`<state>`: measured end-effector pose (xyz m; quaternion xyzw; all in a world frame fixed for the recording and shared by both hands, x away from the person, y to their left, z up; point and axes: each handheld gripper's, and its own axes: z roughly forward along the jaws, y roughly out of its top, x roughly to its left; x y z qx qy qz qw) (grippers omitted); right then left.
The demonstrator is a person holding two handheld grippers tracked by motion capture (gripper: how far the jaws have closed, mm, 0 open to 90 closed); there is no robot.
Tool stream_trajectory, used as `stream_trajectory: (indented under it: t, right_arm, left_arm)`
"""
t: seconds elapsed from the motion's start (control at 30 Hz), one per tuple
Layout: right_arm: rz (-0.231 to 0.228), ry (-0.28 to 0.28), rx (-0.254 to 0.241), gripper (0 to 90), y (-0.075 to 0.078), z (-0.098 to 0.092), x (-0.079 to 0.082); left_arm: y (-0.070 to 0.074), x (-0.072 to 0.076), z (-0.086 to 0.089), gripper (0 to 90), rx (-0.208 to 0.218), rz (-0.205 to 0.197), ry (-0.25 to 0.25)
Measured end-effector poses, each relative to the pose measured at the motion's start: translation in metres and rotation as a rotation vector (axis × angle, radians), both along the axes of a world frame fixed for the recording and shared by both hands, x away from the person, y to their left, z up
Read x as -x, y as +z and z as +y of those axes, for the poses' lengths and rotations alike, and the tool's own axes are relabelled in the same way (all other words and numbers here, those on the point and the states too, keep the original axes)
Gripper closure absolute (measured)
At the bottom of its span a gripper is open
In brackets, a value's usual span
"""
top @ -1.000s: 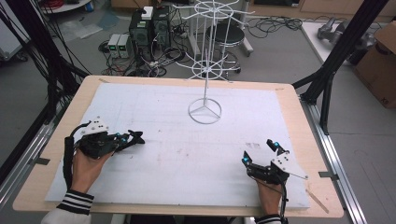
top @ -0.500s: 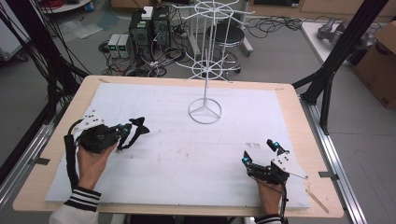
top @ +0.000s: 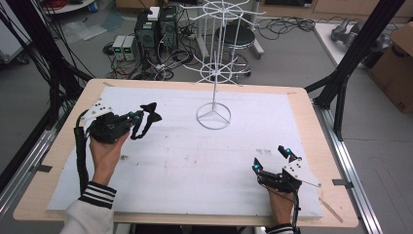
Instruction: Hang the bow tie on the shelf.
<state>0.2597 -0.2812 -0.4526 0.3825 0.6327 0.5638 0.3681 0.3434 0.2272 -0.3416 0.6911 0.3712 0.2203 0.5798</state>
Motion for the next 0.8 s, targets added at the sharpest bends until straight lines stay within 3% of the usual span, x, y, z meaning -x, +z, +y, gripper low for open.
stream_trajectory:
  t: [0.27,0.57,0.8]
  right_arm:
    - [0.003,0.001,-0.006,3.2,0.000,0.000,0.000]
    - [-0.002,0.000,-0.009,3.2,0.000,-0.001,0.000]
    - [0.004,0.002,-0.024,3.2,0.000,-0.001,0.001]
  left_arm:
    - [0.012,-0.013,-0.008,89.5,0.037,-0.027,-0.016]
    - [0.030,-0.028,-0.023,89.5,0.029,-0.054,-0.007]
    - [0.043,-0.046,-0.039,89.5,0.060,-0.069,-0.001]
